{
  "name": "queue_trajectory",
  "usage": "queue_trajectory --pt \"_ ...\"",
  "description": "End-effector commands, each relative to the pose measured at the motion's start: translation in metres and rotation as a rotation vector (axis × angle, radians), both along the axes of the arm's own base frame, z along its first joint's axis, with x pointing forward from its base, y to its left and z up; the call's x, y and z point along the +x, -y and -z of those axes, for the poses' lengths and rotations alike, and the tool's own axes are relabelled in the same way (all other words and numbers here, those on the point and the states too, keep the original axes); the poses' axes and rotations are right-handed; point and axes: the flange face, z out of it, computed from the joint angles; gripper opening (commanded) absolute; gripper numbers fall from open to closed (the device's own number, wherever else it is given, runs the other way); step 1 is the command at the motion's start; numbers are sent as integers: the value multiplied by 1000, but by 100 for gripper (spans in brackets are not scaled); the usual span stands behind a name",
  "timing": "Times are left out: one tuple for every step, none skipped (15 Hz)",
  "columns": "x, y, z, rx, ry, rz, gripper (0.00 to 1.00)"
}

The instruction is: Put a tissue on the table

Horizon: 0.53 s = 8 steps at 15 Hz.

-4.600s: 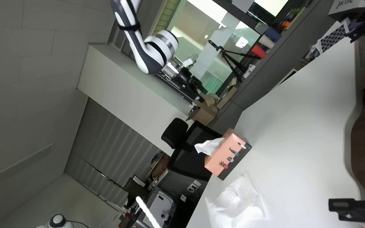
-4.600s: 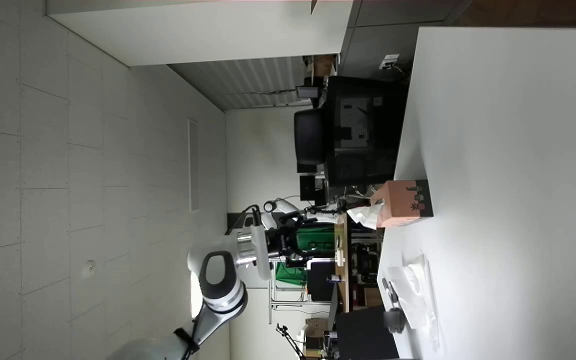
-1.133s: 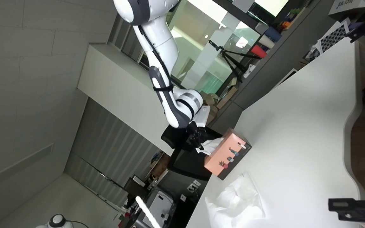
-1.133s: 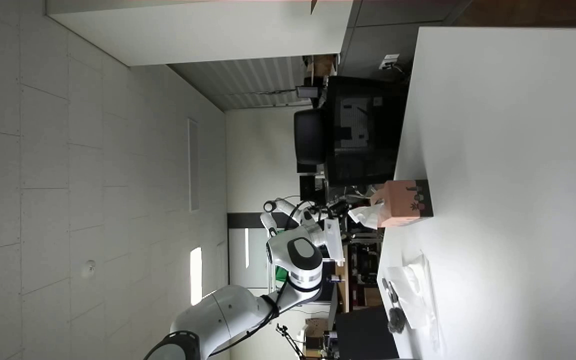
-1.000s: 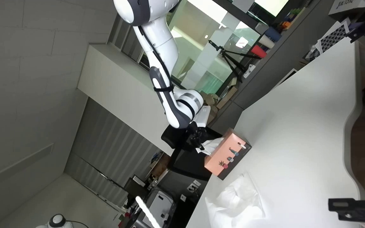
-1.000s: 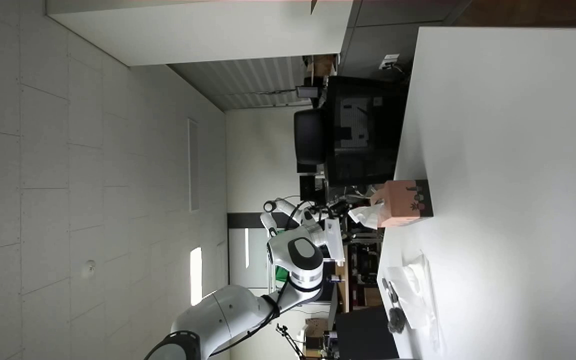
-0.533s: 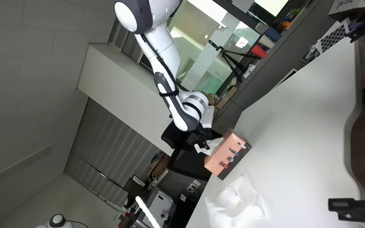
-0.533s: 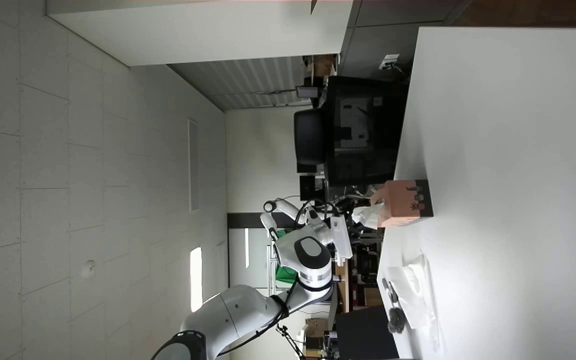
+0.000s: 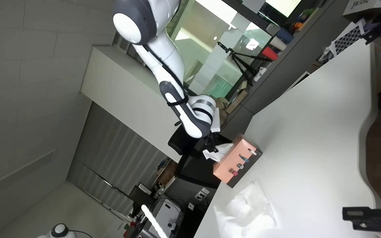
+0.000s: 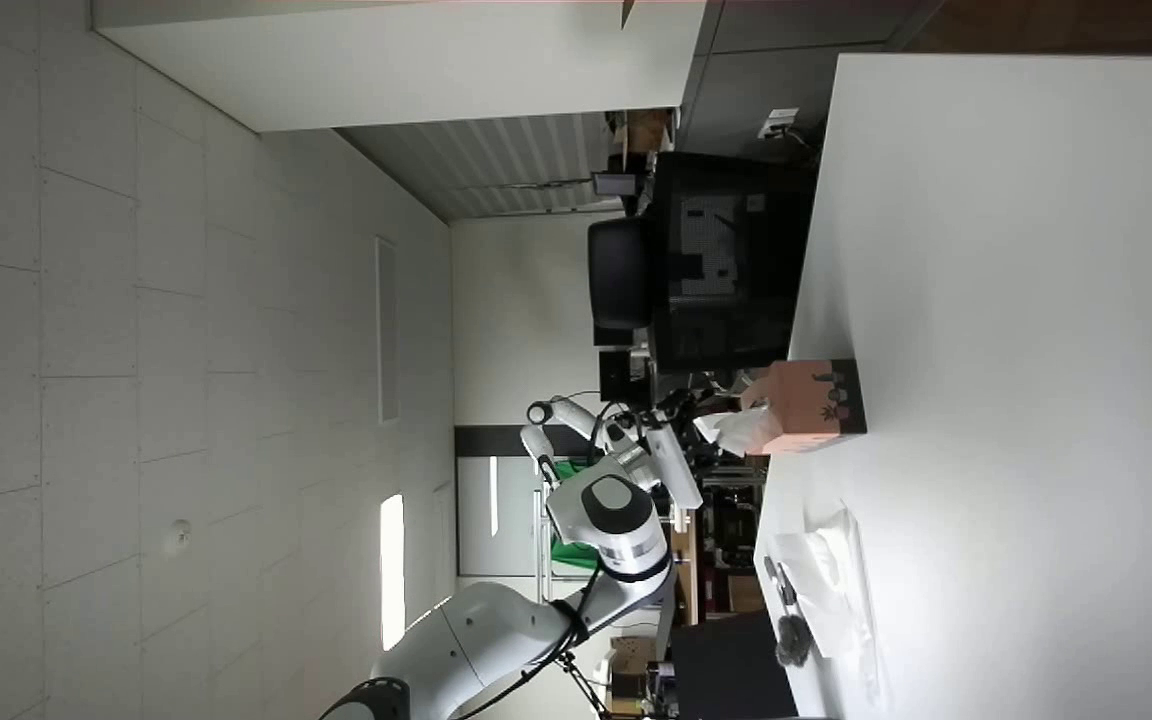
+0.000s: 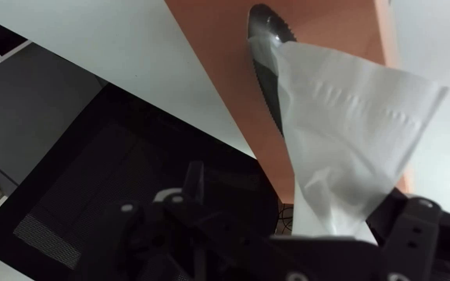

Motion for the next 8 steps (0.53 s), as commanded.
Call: queue_trajectory --pt "6 -3 -1 -26 -7 15 66" --pt "6 -4 0 -30 -12 15 60" --pt "7 -5 0 -35 -20 16 53" --pt "7 -6 0 -41 -26 16 45" --pt "7 -6 1 -49 -30 17 38" --pt "8 -5 1 -62 -32 20 31" --pt "8 -5 0 -79 -29 20 25" --pt "8 -5 -1 -96 -26 17 19"
